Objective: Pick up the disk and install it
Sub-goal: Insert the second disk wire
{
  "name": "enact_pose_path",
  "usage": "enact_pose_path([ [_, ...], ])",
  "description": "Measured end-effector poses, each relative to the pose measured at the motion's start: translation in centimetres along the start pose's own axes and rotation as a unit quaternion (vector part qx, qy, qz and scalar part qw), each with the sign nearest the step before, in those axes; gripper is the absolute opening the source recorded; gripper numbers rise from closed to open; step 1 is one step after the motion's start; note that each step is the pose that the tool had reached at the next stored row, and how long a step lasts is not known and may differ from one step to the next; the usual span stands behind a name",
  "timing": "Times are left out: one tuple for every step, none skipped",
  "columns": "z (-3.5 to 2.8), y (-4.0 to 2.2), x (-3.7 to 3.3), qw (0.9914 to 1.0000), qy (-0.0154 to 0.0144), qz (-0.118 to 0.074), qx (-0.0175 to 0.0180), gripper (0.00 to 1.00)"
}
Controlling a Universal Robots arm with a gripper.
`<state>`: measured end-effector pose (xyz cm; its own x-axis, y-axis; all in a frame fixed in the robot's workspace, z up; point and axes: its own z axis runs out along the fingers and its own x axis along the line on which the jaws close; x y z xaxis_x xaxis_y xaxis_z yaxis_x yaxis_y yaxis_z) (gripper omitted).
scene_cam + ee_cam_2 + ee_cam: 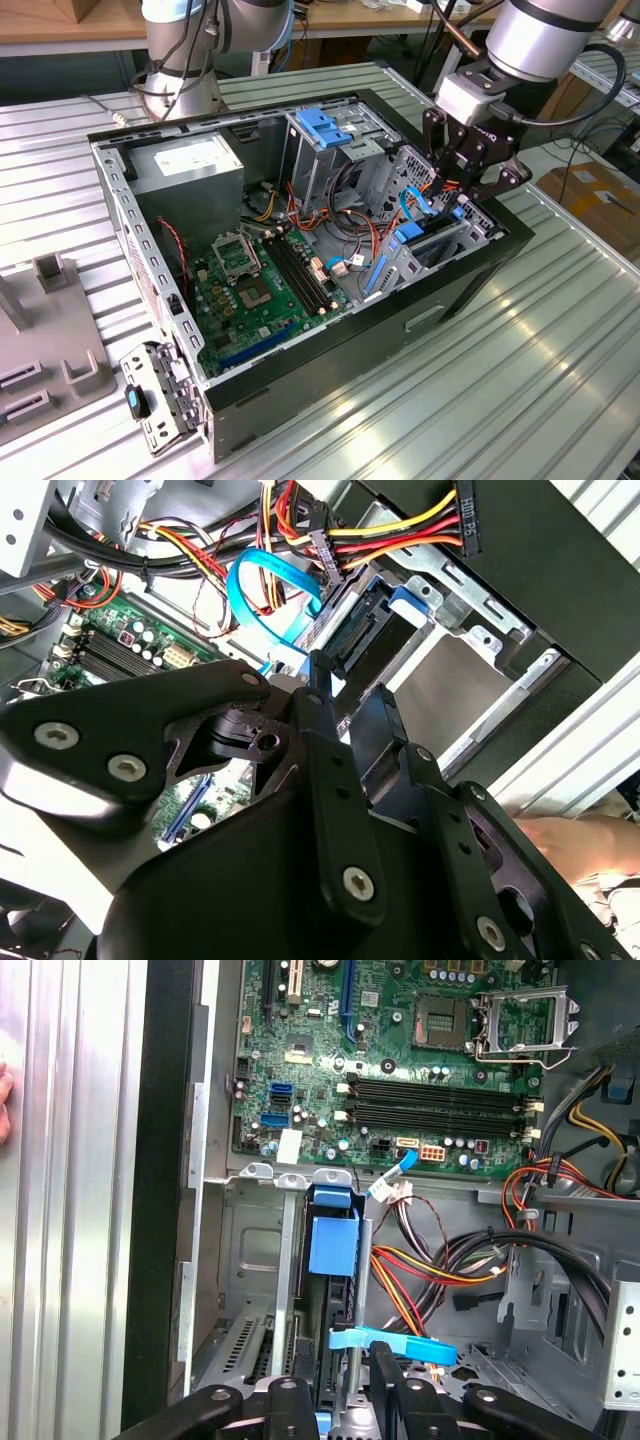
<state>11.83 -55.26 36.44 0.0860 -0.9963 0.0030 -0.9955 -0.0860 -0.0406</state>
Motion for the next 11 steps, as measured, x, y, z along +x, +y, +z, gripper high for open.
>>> enact_pose_path([
  [0.00, 0.00, 0.00, 1.00000, 0.0000, 0.000, 0.0000, 0.36],
  [-0.03, -0.01, 0.01, 1.00000, 0.0000, 0.000, 0.0000, 0.36],
  [-0.05, -0.01, 0.01, 1.00000, -0.0001, 0.000, 0.0000, 0.36],
  [-0.08, -0.01, 0.00, 1.00000, 0.0000, 0.000, 0.0000, 0.36],
  [-0.10, -0.01, 0.00, 1.00000, -0.0001, 0.000, 0.0000, 0.36],
  [-0.10, -0.01, 0.00, 1.00000, -0.0001, 0.000, 0.0000, 0.36],
  [-0.19, -0.01, 0.00, 1.00000, 0.0000, 0.000, 0.0000, 0.36],
  [-0.28, -0.01, 0.00, 1.00000, 0.0000, 0.000, 0.0000, 0.36],
  [-0.28, -0.02, 0.00, 1.00000, 0.0000, 0.000, 0.0000, 0.36],
  [-0.30, -0.02, 0.00, 1.00000, 0.0000, 0.000, 0.0000, 0.36],
  [-0.32, -0.02, 0.00, 1.00000, 0.0000, 0.000, 0.0000, 0.36],
])
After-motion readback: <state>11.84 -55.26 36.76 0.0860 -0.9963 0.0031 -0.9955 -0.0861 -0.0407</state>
